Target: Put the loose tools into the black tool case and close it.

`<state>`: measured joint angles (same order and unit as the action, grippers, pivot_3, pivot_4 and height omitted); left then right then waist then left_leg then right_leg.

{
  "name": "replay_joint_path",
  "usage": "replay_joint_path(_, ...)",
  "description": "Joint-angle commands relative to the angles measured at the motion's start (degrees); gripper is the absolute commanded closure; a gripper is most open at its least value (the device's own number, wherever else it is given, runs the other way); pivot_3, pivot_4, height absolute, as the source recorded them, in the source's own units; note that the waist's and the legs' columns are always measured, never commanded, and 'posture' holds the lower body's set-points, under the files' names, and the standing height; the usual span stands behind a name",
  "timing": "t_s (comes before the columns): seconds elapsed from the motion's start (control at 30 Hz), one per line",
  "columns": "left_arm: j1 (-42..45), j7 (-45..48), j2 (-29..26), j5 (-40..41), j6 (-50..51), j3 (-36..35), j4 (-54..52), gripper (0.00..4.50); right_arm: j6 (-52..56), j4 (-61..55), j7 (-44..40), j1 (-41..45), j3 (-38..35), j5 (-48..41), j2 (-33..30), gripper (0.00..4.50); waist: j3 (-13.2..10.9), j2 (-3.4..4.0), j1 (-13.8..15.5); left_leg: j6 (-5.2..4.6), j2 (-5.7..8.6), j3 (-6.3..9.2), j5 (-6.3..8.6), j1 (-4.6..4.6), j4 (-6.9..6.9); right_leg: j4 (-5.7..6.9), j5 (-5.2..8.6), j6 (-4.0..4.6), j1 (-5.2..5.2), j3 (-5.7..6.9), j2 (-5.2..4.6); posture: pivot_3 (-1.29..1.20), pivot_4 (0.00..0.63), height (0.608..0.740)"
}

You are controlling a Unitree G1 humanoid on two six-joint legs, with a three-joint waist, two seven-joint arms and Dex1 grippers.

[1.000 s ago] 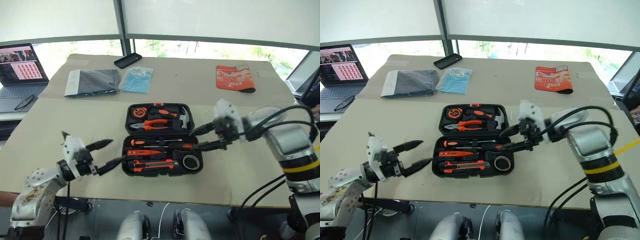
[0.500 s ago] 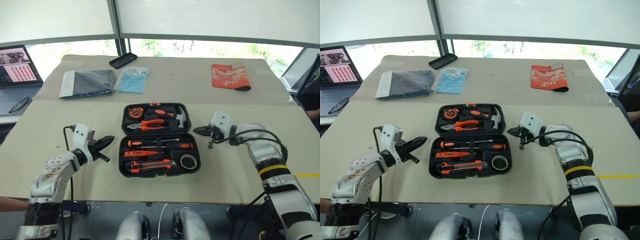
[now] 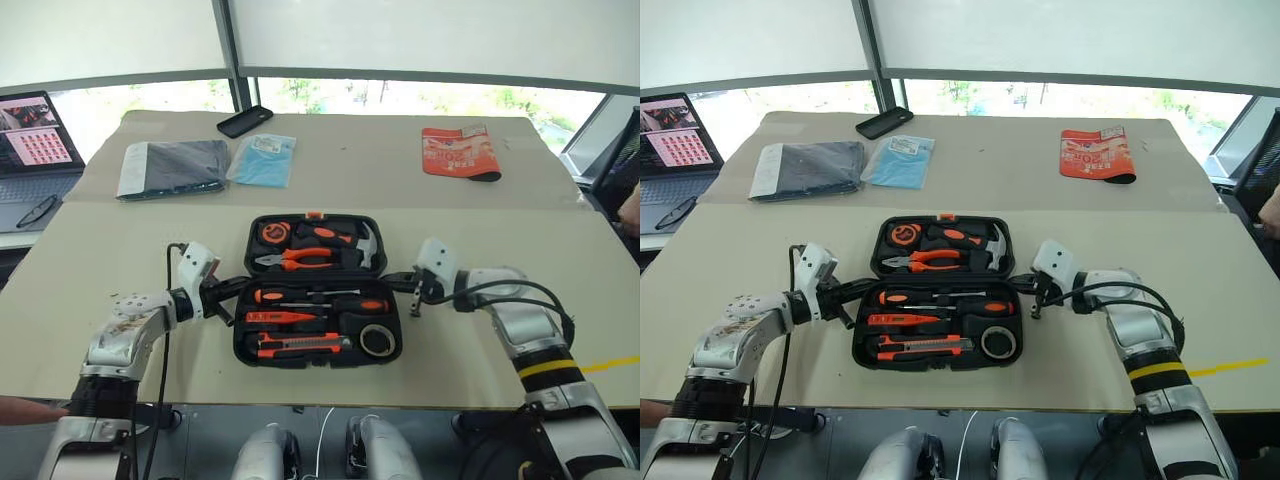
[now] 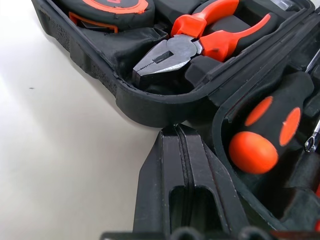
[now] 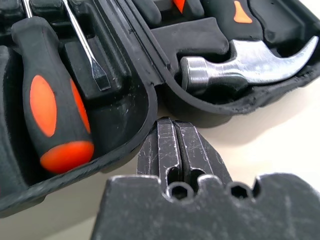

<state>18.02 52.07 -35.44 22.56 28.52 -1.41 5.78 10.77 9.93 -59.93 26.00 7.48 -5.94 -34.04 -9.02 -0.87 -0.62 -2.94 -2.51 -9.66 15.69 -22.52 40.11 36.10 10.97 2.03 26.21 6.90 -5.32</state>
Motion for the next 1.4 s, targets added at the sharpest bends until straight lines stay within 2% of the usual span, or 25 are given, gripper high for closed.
replay_joint_path(0.03,-0.1,2.2,1.0,0.9,-1.2,0.9,-2.9,4.47,3.3,-7.4,-0.5,-2.3,-1.8,-4.1,-0.3,4.5,0.0,0.0,0.1,-0.01,0.01,0.0,0.0,0.0,-0.01,-0.01,0.0,0.0,0.0,0.0,0.0,0.0,0.15,0.74)
replay_joint_path(0.2,-0.8,3.1,-0.3,1.8,-1.4,-2.4,-2.3,4.47,3.7,-7.8,2.3,-4.5,-3.8,-3.9,-0.3,4.5,0.0,-0.01,0.1,-0.02,0.01,0.01,0.01,-0.01,0.0,-0.02,0.01,-0.01,0.01,0.0,0.0,0.0,0.15,0.74)
replay_joint_path(0.27,-1.5,5.1,-3.0,1.8,-2.0,-4.0,-2.8,3.97,7.1,-8.8,1.9,-4.5,-6.7,-7.3,-0.9,4.5,0.0,-0.02,0.0,-0.02,0.01,0.01,0.01,-0.01,0.01,-0.03,0.01,-0.02,0.0,0.0,0.01,0.0,0.15,0.74)
replay_joint_path(0.3,-1.7,6.0,-4.0,1.6,-2.6,-4.5,-2.7,3.76,8.8,-9.3,1.9,-4.5,-7.7,-8.6,-1.1,3.91,0.0,-0.03,0.0,-0.02,0.01,0.01,0.01,-0.01,0.02,-0.02,0.01,-0.03,0.0,0.0,0.0,0.0,0.15,0.74)
replay_joint_path(0.43,-0.4,4.4,-10.4,3.1,8.2,-7.4,-3.6,2.3,20.2,-14.3,-1.8,-3.5,-10.1,-15.2,-6.6,2.71,0.0,-0.03,0.0,0.01,-0.01,0.08,-0.01,0.01,0.03,0.01,0.01,-0.03,0.01,-0.04,-0.1,0.0,0.15,0.74)
replay_joint_path(0.5,0.4,5.8,-13.1,4.7,12.7,-7.2,-4.6,1.49,32.3,-16.3,1.9,-1.5,-10.1,-15.6,-10.0,1.96,0.0,-0.03,0.0,-0.03,-0.03,0.15,0.02,0.02,0.03,-0.01,0.02,-0.03,-0.01,-0.04,-0.17,0.0,0.15,0.74)
replay_joint_path(0.53,2.5,5.1,-14.2,5.7,18.0,-6.8,-5.0,1.33,39.9,-16.5,2.5,1.1,-10.0,-17.6,-11.4,1.82,0.0,-0.03,0.0,-0.05,-0.03,0.16,0.03,0.03,0.04,0.01,0.02,-0.03,-0.01,-0.04,-0.17,0.0,0.15,0.74)
replay_joint_path(0.57,4.8,4.8,-15.0,7.5,23.9,-6.5,-5.2,0.68,46.2,-16.2,2.8,3.9,-10.4,-19.9,-12.0,1.22,-0.1,-0.05,0.1,-0.28,-0.03,0.19,0.17,0.03,0.02,0.01,0.01,-0.02,-0.01,-0.05,-0.25,0.0,0.15,0.74)
replay_joint_path(0.6,7.2,4.1,-14.9,9.1,28.3,-6.4,-5.4,0.53,51.3,-15.3,3.3,6.9,-10.5,-21.5,-12.0,1.02,-0.1,-0.09,0.1,-0.29,-0.03,0.2,0.17,0.02,0.08,0.06,0.01,-0.01,-0.01,-0.05,-0.22,0.0,0.15,0.74)
replay_joint_path(0.63,9.6,3.0,-14.4,10.3,32.6,-6.3,-4.9,0.07,55.8,-13.7,4.0,9.9,-10.2,-22.5,-11.6,0.59,-0.1,-0.13,0.0,-0.33,-0.03,0.23,0.13,-0.11,0.09,0.06,-0.03,0.03,0.07,-0.05,-0.22,0.0,0.15,0.74)
replay_joint_path(0.7,15.6,-3.0,-11.2,9.6,40.5,-6.2,-1.4,0.0,63.8,-8.3,8.5,16.2,-8.1,-20.6,-9.6,0.03,-0.1,-0.16,0.1,-0.37,-0.02,0.26,0.01,-0.18,0.13,0.1,-0.09,0.1,0.11,-0.01,-0.09,0.0,0.15,0.74)
replay_joint_path(0.73,17.9,-6.2,-9.8,8.5,44.2,-6.0,0.2,0.0,66.6,-5.9,10.5,18.5,-7.3,-19.8,-8.4,0.03,-0.1,-0.17,0.1,-0.36,-0.01,0.28,-0.02,-0.14,0.13,0.11,-0.1,0.11,0.05,0.0,-0.01,0.0,0.15,0.74)
replay_joint_path(0.83,21.2,-11.3,-6.6,6.8,46.5,-5.7,2.2,0.0,69.1,-1.4,13.8,22.7,-5.6,-18.6,-5.4,0.03,-0.1,-0.19,0.0,-0.15,0.01,0.28,-0.24,-0.1,0.11,0.11,-0.1,0.1,-0.02,-0.01,0.03,0.0,0.15,0.74)
replay_joint_path(1.0,23.9,-14.0,-3.9,5.6,47.2,-3.7,3.9,0.0,70.3,7.1,18.2,28.6,-4.0,-16.7,-0.5,0.03,-0.1,-0.22,-0.4,0.0,0.16,0.18,-0.36,-0.39,0.0,0.07,-0.36,0.53,0.26,-0.03,0.03,0.0,0.15,0.74)
replay_joint_path(1.3,23.6,-16.2,-1.1,4.7,44.6,-3.2,6.4,0.0,64.7,14.8,18.6,30.2,1.8,-13.3,1.3,0.03,-0.1,-0.22,-0.2,0.01,0.31,0.18,-0.36,-0.37,-0.08,0.03,-0.35,0.5,0.25,0.03,-0.08,0.0,0.15,0.74)
replay_joint_path(1.33,23.7,-16.6,-0.5,4.4,43.9,-3.3,7.0,0.0,64.4,15.2,18.5,30.2,2.6,-12.9,1.2,0.53,-0.1,-0.22,-0.2,0.01,0.31,0.19,-0.36,-0.33,-0.07,0.03,-0.36,0.48,0.2,0.03,-0.08,0.0,0.15,0.74)
replay_joint_path(1.4,23.8,-17.8,0.8,3.6,41.6,-4.1,8.3,0.0,63.5,16.0,18.3,30.2,3.6,-12.0,1.2,1.11,-0.1,-0.22,-0.2,0.01,0.33,0.19,-0.36,-0.29,-0.07,0.05,-0.36,0.46,0.16,0.03,-0.11,0.0,0.15,0.74)
